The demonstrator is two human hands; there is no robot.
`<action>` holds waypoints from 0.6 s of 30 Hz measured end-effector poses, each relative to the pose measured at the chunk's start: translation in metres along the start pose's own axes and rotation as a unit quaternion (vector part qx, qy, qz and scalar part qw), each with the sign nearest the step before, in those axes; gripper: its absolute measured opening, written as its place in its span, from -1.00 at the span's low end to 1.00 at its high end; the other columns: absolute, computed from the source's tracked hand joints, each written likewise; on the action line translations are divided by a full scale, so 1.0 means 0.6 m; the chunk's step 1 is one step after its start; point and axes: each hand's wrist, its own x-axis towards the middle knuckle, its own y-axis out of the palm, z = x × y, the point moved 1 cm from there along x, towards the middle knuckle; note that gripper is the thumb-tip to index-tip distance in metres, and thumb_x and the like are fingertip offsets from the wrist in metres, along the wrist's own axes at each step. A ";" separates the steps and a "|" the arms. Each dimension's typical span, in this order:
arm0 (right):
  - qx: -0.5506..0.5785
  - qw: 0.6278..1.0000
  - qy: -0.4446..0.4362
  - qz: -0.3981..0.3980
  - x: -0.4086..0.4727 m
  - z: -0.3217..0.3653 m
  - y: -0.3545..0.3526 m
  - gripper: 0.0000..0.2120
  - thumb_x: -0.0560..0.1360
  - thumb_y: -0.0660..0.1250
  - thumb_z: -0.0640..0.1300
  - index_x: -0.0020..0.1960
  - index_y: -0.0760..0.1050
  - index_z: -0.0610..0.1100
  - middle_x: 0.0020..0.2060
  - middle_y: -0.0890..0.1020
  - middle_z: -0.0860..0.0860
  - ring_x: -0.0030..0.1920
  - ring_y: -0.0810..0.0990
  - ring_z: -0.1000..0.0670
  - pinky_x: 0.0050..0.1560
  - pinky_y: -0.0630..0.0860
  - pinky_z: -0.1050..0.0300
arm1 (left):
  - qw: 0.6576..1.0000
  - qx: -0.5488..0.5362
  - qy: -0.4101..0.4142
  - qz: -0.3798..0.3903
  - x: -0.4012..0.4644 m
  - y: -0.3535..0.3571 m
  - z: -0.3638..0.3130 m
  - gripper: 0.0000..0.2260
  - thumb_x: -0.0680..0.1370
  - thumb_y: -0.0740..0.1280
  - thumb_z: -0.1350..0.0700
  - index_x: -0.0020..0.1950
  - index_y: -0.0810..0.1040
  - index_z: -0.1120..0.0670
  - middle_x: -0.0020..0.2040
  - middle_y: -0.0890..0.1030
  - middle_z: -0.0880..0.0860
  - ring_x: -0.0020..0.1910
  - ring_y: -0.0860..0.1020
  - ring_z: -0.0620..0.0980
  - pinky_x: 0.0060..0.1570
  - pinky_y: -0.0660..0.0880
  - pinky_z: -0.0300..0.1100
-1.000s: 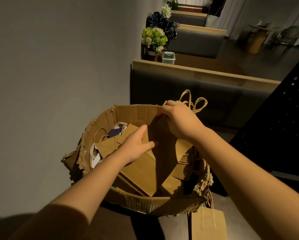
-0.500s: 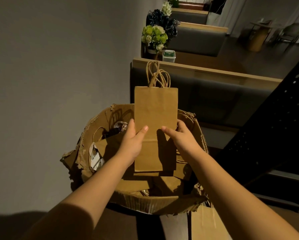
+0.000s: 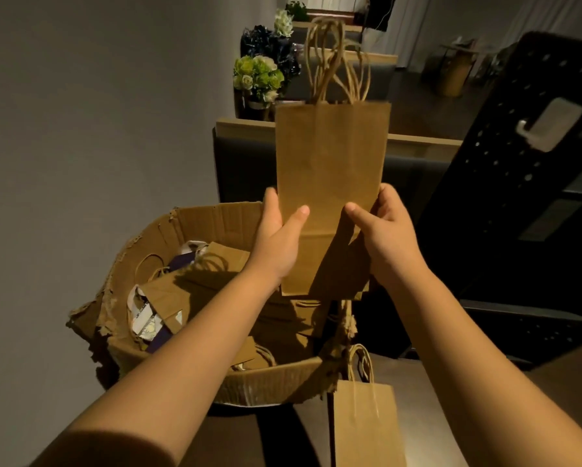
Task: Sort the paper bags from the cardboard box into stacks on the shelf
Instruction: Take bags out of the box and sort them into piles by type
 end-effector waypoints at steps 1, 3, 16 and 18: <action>-0.001 1.000 -0.016 -0.009 -0.003 0.010 -0.016 -0.78 0.55 0.33 -0.16 0.15 0.43 0.03 0.05 0.61 0.06 0.05 0.62 0.11 0.00 0.57 0.17 | 1.000 0.001 0.010 0.010 -0.003 0.014 -0.011 -0.36 0.66 0.18 0.04 0.59 -0.16 0.03 0.58 0.08 -0.05 0.52 0.06 -0.10 0.25 0.06 -0.28; -0.005 0.999 -0.035 -0.027 -0.012 0.023 -0.056 -0.79 0.55 0.33 -0.17 0.14 0.43 0.04 0.07 0.61 0.05 0.08 0.61 0.08 0.07 0.56 0.10 | 0.999 0.005 0.024 0.037 -0.012 0.048 -0.030 -0.38 0.66 0.18 0.02 0.59 -0.12 0.01 0.56 0.15 -0.05 0.52 0.12 -0.08 0.34 0.10 -0.22; -0.044 0.998 0.038 0.007 -0.141 -0.083 -0.306 -0.67 0.56 0.30 -0.17 0.31 0.40 -0.03 0.17 0.60 0.00 0.17 0.60 0.02 0.19 0.53 -0.02 | 0.984 0.100 0.010 0.149 -0.141 0.224 0.050 -0.82 0.60 0.31 0.10 -0.04 0.36 -0.15 -0.06 0.50 -0.21 -0.08 0.49 -0.29 -0.18 0.42 -0.44; -0.040 0.997 0.066 0.027 -0.172 -0.108 -0.334 -0.65 0.55 0.31 -0.13 0.32 0.38 0.01 0.19 0.59 0.02 0.18 0.59 0.03 0.19 0.53 -0.01 | 0.980 0.110 -0.004 0.163 -0.175 0.241 0.076 -0.81 0.59 0.33 0.09 -0.04 0.35 -0.17 -0.05 0.50 -0.20 -0.06 0.49 -0.28 -0.15 0.41 -0.40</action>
